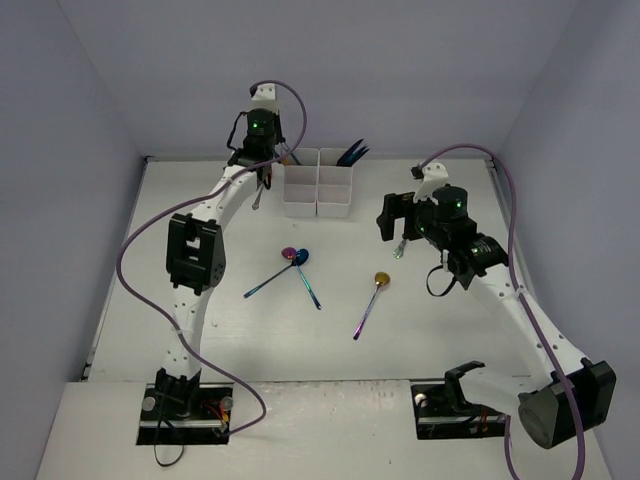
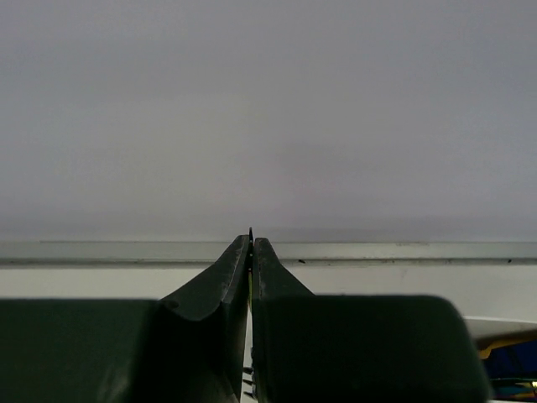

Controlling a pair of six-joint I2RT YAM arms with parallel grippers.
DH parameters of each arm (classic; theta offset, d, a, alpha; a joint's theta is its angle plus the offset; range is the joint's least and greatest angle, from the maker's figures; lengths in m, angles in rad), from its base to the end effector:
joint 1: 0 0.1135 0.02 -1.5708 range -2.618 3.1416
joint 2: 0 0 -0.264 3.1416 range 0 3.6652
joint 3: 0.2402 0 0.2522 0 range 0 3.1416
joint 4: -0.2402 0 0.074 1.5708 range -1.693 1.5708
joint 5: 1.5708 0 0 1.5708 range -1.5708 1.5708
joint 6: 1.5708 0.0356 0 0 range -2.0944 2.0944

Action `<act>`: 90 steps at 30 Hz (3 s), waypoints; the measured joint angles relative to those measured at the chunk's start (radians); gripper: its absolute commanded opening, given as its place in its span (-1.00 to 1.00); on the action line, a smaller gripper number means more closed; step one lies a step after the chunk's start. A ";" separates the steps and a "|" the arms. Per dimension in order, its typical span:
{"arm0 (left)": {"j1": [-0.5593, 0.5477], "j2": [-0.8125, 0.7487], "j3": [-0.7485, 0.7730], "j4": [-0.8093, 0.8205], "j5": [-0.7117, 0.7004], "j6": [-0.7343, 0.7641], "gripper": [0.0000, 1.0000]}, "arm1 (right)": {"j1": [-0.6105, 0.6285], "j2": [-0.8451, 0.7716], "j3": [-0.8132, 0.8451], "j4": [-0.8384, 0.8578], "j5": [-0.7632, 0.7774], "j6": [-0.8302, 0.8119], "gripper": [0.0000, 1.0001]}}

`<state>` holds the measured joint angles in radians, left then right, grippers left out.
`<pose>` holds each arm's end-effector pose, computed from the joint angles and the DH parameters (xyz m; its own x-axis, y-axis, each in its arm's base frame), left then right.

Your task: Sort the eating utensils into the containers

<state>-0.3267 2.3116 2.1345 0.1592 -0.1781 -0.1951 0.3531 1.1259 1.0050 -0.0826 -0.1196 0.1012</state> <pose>0.5313 -0.1734 0.3223 -0.0453 -0.1861 -0.9815 0.1420 0.9713 -0.1907 0.2461 0.0952 0.3597 -0.2344 0.0205 -0.9719 -0.4315 0.8937 0.1229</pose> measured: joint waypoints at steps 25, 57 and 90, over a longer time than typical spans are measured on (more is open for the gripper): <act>0.064 -0.367 -0.094 -0.285 0.107 0.021 0.16 | -0.007 0.004 -0.011 -0.005 -0.044 0.001 1.00; 0.174 -0.021 -0.398 -0.203 0.346 0.042 0.12 | -0.008 -0.031 -0.050 -0.050 -0.072 0.035 1.00; 0.162 -0.250 -0.716 -0.293 0.311 -0.187 -1.00 | -0.006 -0.016 -0.050 -0.057 -0.099 0.053 1.00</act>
<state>-0.1649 2.0612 1.4183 -0.1333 0.1331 -0.3826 0.3466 1.1095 0.9550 -0.1394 -0.2181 0.1545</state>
